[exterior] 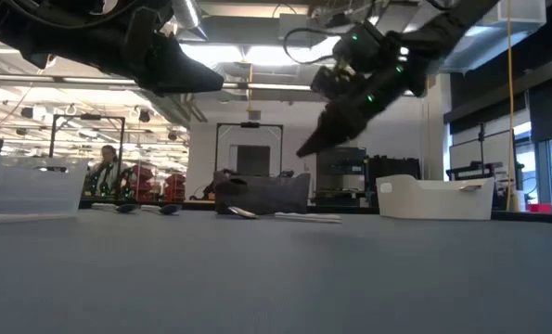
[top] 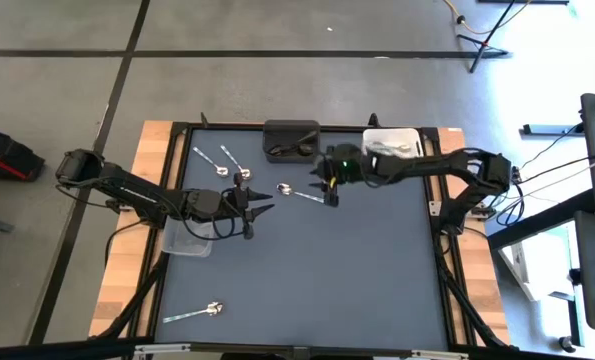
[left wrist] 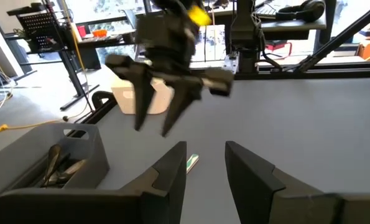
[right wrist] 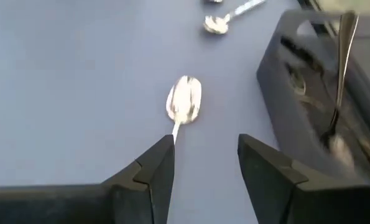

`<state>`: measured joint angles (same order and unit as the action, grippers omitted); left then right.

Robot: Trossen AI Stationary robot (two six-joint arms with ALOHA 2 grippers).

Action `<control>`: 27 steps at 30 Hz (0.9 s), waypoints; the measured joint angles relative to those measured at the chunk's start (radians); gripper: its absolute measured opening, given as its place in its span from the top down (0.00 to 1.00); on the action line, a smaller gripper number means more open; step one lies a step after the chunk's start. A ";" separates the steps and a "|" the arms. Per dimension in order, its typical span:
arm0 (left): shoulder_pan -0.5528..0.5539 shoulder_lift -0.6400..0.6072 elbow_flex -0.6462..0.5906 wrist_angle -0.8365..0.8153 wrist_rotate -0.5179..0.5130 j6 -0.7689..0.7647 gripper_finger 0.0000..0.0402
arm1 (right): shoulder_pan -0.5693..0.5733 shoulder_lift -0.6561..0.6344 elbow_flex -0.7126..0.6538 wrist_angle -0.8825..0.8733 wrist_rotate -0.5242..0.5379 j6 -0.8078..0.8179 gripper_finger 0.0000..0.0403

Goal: Sort silverware by color (type)
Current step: Put the right blue spoon into the transparent bin

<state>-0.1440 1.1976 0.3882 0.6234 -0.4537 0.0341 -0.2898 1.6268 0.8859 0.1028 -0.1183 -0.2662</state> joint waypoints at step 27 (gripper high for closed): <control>0.039 0.000 0.000 -0.050 0.026 -0.054 0.74 | 0.056 0.147 -0.175 0.341 0.038 0.146 0.58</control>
<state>-0.1052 1.1973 0.3882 0.5737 -0.4278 -0.0200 -0.2342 1.7733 0.7107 0.4442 -0.0801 -0.1205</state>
